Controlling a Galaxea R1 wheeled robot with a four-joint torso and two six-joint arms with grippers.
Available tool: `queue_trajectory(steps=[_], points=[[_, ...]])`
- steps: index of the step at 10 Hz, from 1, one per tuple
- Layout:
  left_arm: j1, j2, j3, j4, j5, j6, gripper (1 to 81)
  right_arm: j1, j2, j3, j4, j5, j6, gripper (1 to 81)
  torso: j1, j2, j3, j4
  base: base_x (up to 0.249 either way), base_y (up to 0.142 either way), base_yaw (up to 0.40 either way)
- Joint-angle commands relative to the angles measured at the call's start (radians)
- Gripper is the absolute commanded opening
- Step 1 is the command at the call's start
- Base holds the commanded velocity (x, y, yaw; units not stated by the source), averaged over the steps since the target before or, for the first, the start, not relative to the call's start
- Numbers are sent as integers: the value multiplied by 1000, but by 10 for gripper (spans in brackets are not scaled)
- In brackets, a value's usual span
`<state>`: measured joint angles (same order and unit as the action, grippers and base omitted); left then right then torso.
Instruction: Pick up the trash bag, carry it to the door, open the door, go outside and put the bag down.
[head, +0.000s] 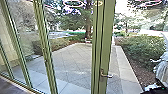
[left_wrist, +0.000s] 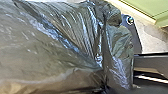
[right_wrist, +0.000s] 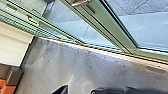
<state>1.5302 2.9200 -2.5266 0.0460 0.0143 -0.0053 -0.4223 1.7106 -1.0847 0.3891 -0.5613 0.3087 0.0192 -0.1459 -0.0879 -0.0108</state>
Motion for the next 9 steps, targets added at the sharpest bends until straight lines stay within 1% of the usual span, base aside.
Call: queue_trajectory(steps=[1, 4, 6, 7, 9], points=[[-52, -1, 8, -15, 58, -4, 10, 156, 38, -68, 31, -91, 58, 811, 0, 0, 0, 0, 0, 0, 0], [-54, -1, 8, -15, 58, -4, 10, 223, 123, -154, 18, -135, 122, 811, 0, 0, 0, 0, 0, 0, 0], [-54, 1, 8, -17, 56, -4, 10, 257, 190, -210, -29, -144, 188, 811, 0, 0, 0, 0, 0, 0, 0], [-54, 2, 8, -31, 56, -4, 10, 269, 227, -233, -47, -167, 208, 811, 0, 0, 0, 0, 0, 0, 0], [-54, 2, 8, -35, 58, -2, 10, 288, 293, -294, -58, -177, 220, 811, 0, 0, 0, 0, 0, 0, 0]])
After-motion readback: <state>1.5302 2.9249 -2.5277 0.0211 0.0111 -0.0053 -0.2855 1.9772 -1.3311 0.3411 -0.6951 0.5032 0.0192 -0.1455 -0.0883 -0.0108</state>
